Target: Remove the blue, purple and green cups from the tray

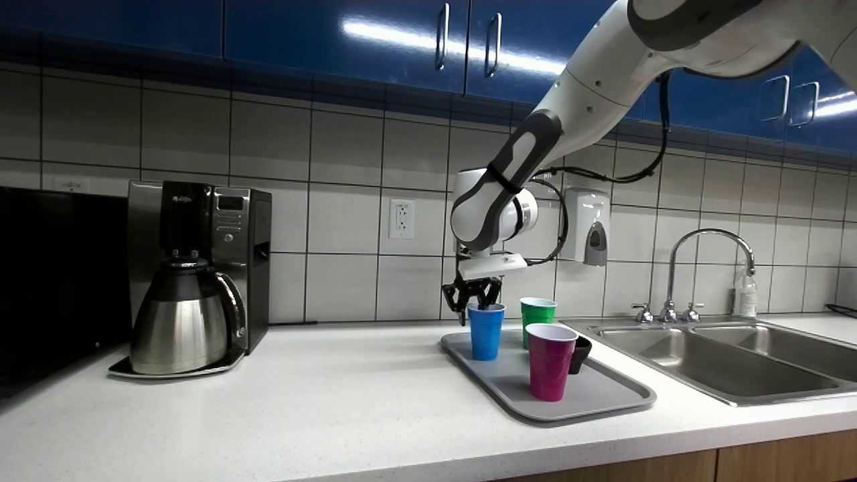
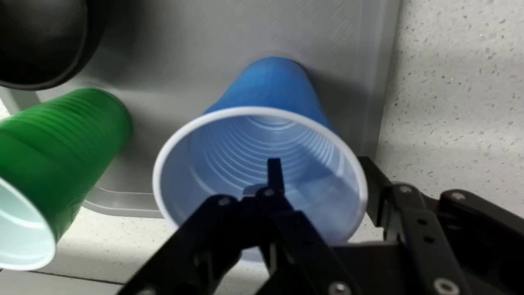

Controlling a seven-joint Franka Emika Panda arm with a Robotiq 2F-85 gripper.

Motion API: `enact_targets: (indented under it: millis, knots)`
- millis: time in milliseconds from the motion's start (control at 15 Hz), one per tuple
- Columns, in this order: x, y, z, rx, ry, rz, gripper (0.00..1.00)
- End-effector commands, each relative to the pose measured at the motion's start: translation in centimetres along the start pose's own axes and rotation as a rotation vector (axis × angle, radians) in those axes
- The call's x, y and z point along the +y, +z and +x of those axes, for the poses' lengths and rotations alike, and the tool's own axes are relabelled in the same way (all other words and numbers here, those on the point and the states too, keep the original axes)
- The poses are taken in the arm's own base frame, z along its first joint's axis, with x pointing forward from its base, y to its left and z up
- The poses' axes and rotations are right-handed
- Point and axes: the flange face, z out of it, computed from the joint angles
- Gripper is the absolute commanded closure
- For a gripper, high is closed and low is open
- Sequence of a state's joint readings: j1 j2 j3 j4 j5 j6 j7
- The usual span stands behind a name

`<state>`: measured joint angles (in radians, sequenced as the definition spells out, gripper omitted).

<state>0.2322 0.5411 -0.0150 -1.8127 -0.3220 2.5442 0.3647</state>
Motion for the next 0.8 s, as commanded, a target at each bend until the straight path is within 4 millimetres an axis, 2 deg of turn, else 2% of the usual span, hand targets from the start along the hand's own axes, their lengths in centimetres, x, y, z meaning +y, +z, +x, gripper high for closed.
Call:
enact_targets:
  millis: [0, 133, 200, 733]
  knots:
    - [0.0, -0.4, 0.8, 0.016, -0.024, -0.008, 0.80]
    - [-0.1, -0.7, 0.7, 0.017, -0.026, -0.010, 0.95]
    - [-0.2, -0.9, 0.7, 0.017, -0.027, -0.011, 1.00]
    - [-2.0, -3.8, 1.0, 0.050, -0.046, -0.008, 1.00]
